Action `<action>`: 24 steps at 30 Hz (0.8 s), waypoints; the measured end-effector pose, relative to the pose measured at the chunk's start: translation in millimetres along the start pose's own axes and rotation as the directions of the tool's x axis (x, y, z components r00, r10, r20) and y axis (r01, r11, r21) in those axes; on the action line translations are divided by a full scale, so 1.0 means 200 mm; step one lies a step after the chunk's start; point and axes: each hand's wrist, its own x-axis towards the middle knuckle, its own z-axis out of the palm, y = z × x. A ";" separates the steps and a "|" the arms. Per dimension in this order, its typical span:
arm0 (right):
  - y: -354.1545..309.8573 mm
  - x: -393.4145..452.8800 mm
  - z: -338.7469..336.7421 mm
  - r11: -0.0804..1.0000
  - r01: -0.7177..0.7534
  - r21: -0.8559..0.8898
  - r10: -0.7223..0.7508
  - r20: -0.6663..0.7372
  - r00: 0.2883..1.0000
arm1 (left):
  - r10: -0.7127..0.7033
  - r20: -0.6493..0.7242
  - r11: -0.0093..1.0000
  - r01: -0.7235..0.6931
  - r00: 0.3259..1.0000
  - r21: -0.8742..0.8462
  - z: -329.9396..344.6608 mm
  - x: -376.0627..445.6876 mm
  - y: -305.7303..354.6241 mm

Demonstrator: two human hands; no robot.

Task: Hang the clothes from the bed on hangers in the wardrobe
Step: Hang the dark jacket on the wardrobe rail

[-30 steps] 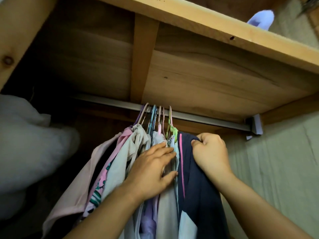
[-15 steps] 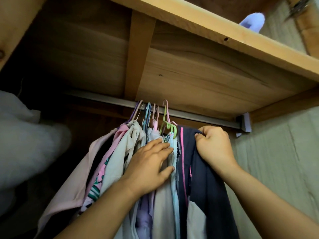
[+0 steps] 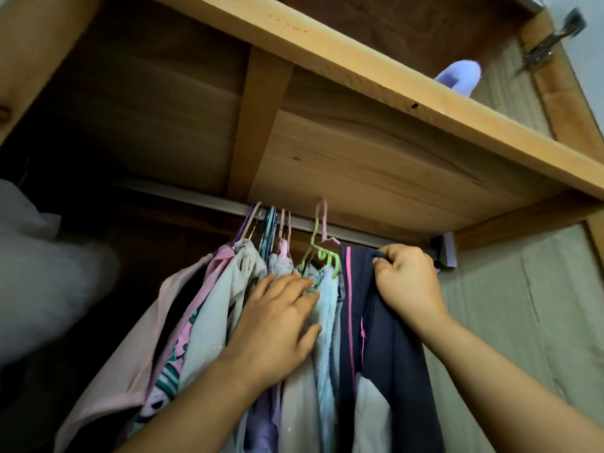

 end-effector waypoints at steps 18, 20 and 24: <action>0.44 -0.59 -0.66 0.995 0.088 -0.039 -0.089 -0.030 0.996 | 0.108 -0.164 0.925 -0.159 0.981 -0.345 0.15 0.06 0.48; 0.46 -0.70 -0.80 0.997 0.062 -0.043 -0.062 0.007 0.998 | 0.014 -0.142 0.880 -0.079 0.990 -0.469 0.16 0.07 0.62; 0.45 -0.96 -1.09 0.999 0.041 -0.015 -0.040 0.061 0.997 | -0.220 0.084 0.736 0.222 0.972 -0.640 0.19 0.10 0.87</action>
